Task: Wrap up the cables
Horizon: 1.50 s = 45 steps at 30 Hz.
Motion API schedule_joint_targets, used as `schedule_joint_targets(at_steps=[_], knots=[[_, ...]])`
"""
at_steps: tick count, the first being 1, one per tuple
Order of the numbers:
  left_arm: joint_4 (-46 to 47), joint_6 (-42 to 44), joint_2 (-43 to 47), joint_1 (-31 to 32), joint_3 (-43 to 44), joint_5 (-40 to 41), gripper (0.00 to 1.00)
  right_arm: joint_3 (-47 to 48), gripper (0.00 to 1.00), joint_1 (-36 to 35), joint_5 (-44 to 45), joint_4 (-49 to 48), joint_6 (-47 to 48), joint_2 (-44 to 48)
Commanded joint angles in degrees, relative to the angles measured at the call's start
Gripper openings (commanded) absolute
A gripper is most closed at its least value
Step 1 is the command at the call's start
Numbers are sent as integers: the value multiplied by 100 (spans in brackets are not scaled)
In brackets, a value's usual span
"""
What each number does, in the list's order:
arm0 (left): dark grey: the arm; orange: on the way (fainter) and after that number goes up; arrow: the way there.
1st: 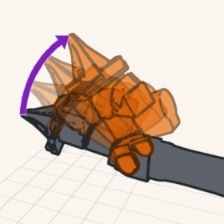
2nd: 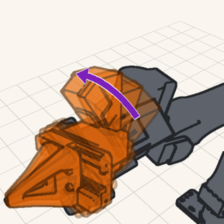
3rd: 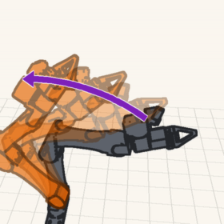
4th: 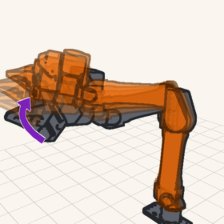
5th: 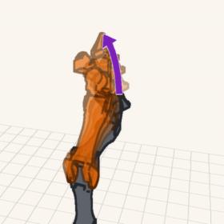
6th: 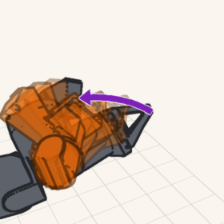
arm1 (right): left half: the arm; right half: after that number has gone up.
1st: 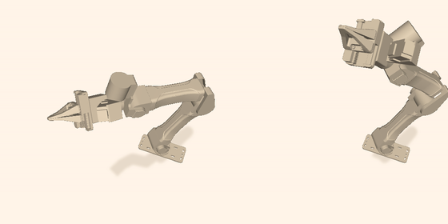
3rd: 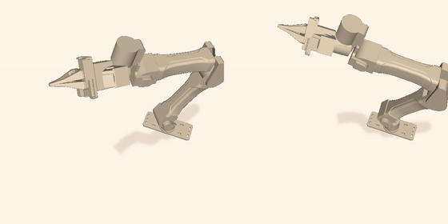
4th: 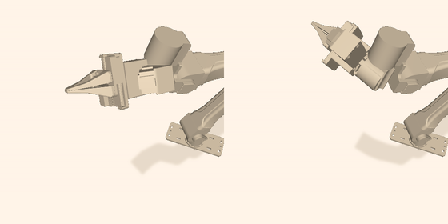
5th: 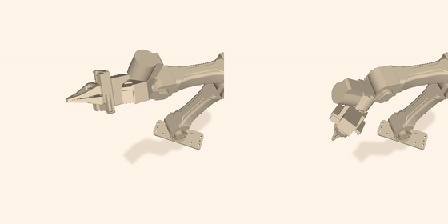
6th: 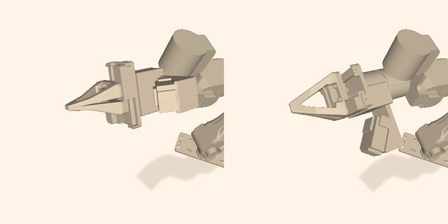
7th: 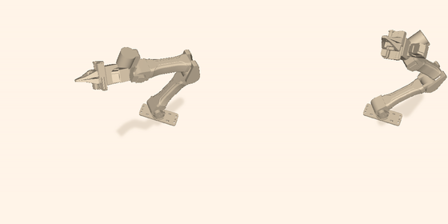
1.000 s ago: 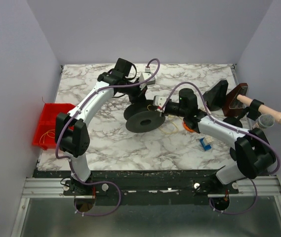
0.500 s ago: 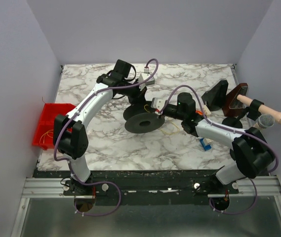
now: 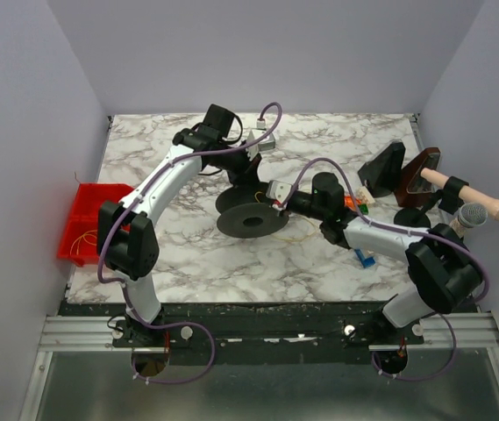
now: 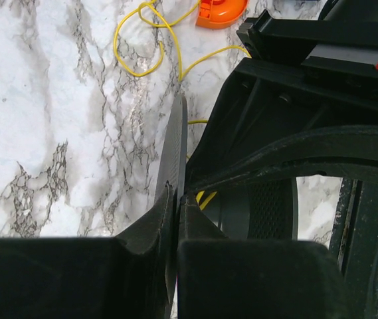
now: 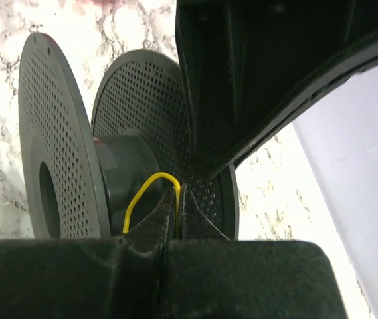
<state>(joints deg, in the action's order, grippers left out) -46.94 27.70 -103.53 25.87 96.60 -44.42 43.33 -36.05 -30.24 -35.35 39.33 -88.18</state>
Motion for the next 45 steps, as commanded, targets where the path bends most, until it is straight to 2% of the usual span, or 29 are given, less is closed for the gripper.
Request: schedule_joint_targets(at_steps=[1,4,7,13,19,27,38,45], knots=[[228,-484,-89,68,-36,-242,0,35,1,-305,-61,240,-189,423],[596,-1133,-36,68,-123,-146,0,-70,1,-376,-52,-242,-574,539],[1098,-1714,43,68,-316,4,0,-53,1,-464,-447,-464,-743,276],[1380,-1962,8,68,-343,197,0,-79,1,-534,-307,-332,-585,37],[1187,-1725,-1,76,-80,101,0,-281,1,-543,27,63,-374,346],[976,-1057,96,138,149,109,0,-659,1,-543,1028,-499,-304,283],[1345,-978,456,322,18,356,0,-782,1,-534,923,608,602,1321],[1415,-784,570,322,-404,303,0,-713,1,-491,871,696,664,988]])
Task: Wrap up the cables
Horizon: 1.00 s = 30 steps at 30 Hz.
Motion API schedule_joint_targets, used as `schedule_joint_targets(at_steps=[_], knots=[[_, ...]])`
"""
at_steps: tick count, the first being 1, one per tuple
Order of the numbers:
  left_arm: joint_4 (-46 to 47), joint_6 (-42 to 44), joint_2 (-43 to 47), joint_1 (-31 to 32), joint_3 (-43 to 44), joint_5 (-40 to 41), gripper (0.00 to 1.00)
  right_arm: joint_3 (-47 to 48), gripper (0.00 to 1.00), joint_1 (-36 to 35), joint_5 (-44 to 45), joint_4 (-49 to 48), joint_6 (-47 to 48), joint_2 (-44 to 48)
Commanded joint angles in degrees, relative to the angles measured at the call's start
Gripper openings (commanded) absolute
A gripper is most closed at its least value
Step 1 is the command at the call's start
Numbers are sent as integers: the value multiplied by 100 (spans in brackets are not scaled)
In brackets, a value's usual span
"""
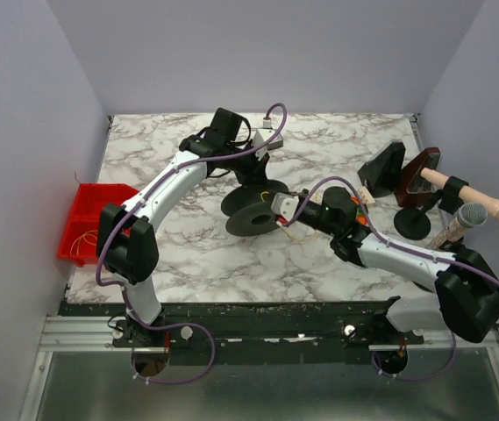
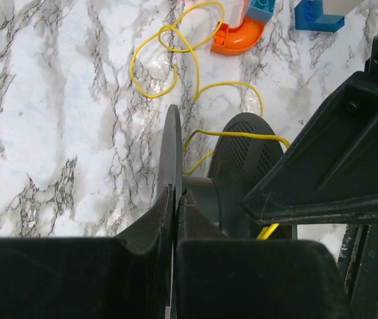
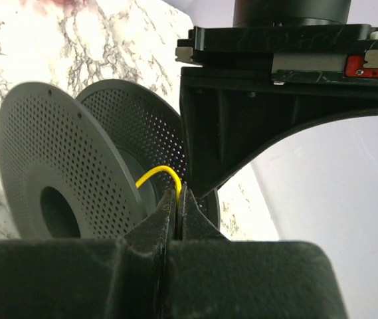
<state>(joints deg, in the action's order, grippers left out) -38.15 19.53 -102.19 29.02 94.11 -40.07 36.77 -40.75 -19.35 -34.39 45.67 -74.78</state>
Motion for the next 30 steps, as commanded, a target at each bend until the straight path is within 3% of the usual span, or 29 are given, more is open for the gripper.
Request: schedule_joint_targets(at_steps=[1,8,11,19,27,30], knots=[[580,68,454,16,-173,-115,0,5,1,75,-453,661,47,-457],[581,-19,306,-27,-279,-71,0,611,1,155,-639,689,373,-1327],[300,-54,182,-71,-25,-369,6,620,1,155,-552,486,250,-1407],[-735,226,15,-98,573,-616,42,524,1,173,-455,197,4,-1267],[-1809,1596,-116,-335,916,-247,77,620,1,173,-490,-103,-234,-1495],[-2274,2483,-239,-362,1363,-89,87,673,1,173,-534,-217,-304,-1583]])
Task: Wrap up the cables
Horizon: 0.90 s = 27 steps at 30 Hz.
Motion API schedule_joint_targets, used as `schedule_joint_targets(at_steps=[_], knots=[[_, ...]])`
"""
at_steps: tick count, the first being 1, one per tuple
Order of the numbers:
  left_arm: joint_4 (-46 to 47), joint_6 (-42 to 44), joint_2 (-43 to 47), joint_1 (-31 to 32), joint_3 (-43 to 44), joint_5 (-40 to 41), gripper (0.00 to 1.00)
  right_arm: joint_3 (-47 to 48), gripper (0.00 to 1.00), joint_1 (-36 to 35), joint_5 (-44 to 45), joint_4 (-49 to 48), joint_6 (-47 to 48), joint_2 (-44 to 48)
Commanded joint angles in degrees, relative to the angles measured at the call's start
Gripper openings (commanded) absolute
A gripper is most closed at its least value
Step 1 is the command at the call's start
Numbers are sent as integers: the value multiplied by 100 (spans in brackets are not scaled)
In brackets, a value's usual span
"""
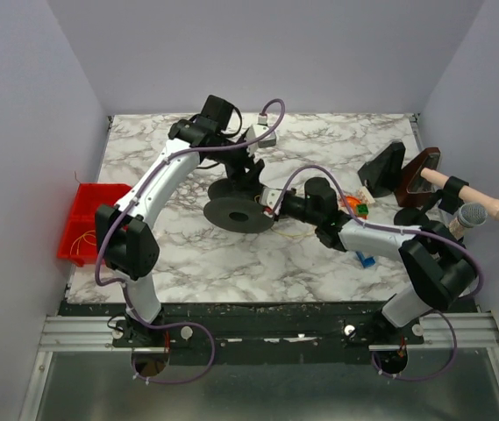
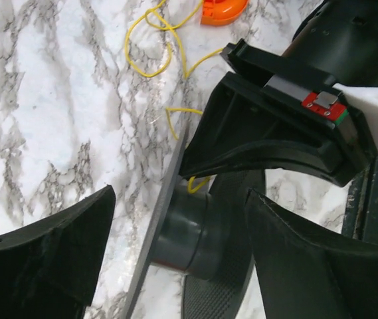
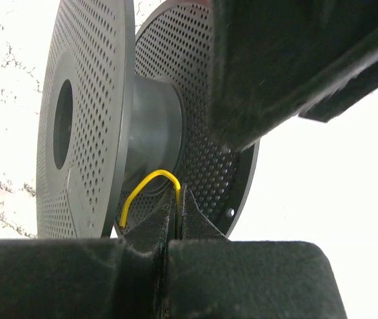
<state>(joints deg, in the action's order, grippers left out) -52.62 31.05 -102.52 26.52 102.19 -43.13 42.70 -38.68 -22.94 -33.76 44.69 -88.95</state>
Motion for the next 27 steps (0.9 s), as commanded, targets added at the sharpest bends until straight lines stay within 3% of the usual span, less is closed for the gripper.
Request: schedule_joint_targets(at_steps=[1,3,6,11,16,22,27], knots=[[-951,1577,-277,-121,739,305,89,116,1,-26,-193,-307,-223,-184],[-1214,2008,-417,-121,1099,507,99,168,1,-35,-228,-333,-241,-219],[-1670,2510,-724,-182,1653,780,99,274,1,-26,-298,-333,-276,-255],[-3419,3398,-1463,-235,2577,421,99,423,1,-35,-369,-535,-478,-412],[-3132,3426,-1245,-235,1797,227,99,573,1,-35,-255,-825,-751,-536],[-2833,3118,-1218,-332,1691,270,85,573,1,-35,-264,-1194,-1023,-703],[-2455,2890,-1095,-332,1269,332,68,608,1,-26,-378,-1362,-1146,-817]])
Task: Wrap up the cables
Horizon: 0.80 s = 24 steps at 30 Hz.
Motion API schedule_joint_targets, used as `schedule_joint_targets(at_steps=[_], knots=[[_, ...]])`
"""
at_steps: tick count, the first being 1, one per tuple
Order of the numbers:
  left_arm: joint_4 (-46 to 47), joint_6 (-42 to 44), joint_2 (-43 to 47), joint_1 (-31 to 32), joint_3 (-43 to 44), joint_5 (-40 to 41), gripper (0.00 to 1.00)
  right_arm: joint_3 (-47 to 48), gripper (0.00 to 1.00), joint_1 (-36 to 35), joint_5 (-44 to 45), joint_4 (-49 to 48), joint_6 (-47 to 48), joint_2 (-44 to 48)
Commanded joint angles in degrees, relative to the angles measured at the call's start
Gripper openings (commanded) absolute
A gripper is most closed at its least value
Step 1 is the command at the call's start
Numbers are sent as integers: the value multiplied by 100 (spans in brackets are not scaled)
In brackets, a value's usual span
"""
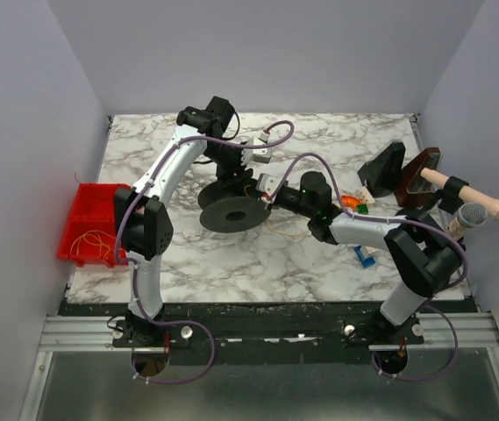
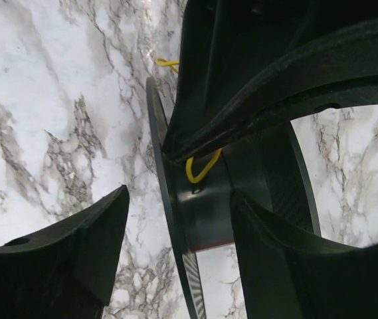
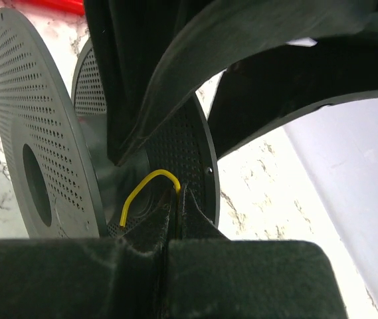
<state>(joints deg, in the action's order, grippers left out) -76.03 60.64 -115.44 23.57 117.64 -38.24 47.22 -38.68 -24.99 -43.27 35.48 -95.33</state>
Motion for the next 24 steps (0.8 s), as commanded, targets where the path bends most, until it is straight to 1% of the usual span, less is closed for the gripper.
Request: schedule_joint_targets(at_steps=[1,6,9,12,18,20,24], knots=[[-62,-79,223,-37,-364,-158,67,199,1,-35,-225,-419,-252,-196],[396,-193,390,-28,-743,9,63,340,1,-35,-304,-560,-411,-328],[457,-316,399,-37,-726,-52,58,384,1,-35,-374,-569,-446,-398],[519,-430,399,-37,-725,-219,51,419,1,-26,-375,-586,-490,-469],[458,-369,399,-37,-822,-254,50,490,1,-35,-331,-525,-516,-513],[423,-351,390,-37,-831,-228,39,498,1,-35,-296,-560,-516,-539],[457,-395,364,-37,-796,-228,0,481,1,-35,-375,-578,-543,-539]])
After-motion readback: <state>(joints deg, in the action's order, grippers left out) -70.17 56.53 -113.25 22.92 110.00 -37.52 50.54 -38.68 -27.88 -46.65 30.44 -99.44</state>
